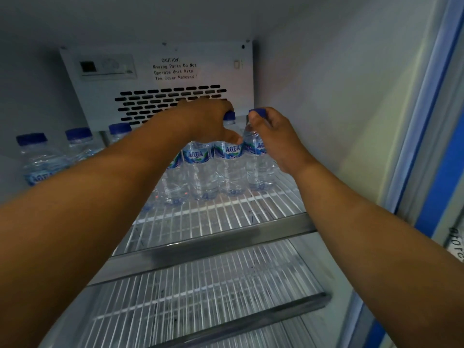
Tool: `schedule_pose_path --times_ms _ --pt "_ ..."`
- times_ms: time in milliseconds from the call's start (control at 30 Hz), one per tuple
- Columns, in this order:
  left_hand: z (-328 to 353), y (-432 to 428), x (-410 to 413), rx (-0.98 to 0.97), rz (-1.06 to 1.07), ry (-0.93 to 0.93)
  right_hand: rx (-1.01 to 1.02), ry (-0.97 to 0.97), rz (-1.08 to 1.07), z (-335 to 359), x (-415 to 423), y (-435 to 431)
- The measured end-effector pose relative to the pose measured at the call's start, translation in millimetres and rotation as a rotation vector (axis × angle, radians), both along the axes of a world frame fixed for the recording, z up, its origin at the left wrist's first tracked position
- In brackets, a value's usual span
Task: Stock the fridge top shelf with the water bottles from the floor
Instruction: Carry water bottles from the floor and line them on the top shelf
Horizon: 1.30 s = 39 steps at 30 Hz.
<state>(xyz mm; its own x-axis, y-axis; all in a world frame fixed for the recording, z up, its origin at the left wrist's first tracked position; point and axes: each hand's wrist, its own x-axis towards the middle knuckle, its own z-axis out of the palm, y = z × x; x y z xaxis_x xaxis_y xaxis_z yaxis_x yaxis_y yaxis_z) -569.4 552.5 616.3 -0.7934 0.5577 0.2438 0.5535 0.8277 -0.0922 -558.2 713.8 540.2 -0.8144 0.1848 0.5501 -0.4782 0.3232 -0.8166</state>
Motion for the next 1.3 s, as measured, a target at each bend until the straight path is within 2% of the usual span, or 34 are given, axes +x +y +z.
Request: schedule_pose_path --times_ms 267,367,467,600,833,1100,1300 --pt "2 -1 2 -0.029 0.038 -0.023 -0.035 -0.024 -0.053 -2 0 -5" --pt "-2 -5 6 -0.050 0.092 0.062 -0.033 -0.016 -0.165 1 10 -2" --pt "-11 -20 31 0.101 0.040 0.148 0.068 -0.007 -0.271 3 33 -3" --pt "-35 -48 85 0.250 -0.003 0.167 0.285 0.012 -0.280 -10 86 -19" --pt "-113 -140 212 0.342 -0.008 0.059 0.491 -0.043 -0.193 -60 216 -100" --pt "-230 -284 395 0.344 0.221 -0.209 0.608 -0.265 0.093 -159 365 -241" --pt "-329 -370 517 0.412 0.518 -0.462 0.695 -0.474 0.381 -255 452 -340"
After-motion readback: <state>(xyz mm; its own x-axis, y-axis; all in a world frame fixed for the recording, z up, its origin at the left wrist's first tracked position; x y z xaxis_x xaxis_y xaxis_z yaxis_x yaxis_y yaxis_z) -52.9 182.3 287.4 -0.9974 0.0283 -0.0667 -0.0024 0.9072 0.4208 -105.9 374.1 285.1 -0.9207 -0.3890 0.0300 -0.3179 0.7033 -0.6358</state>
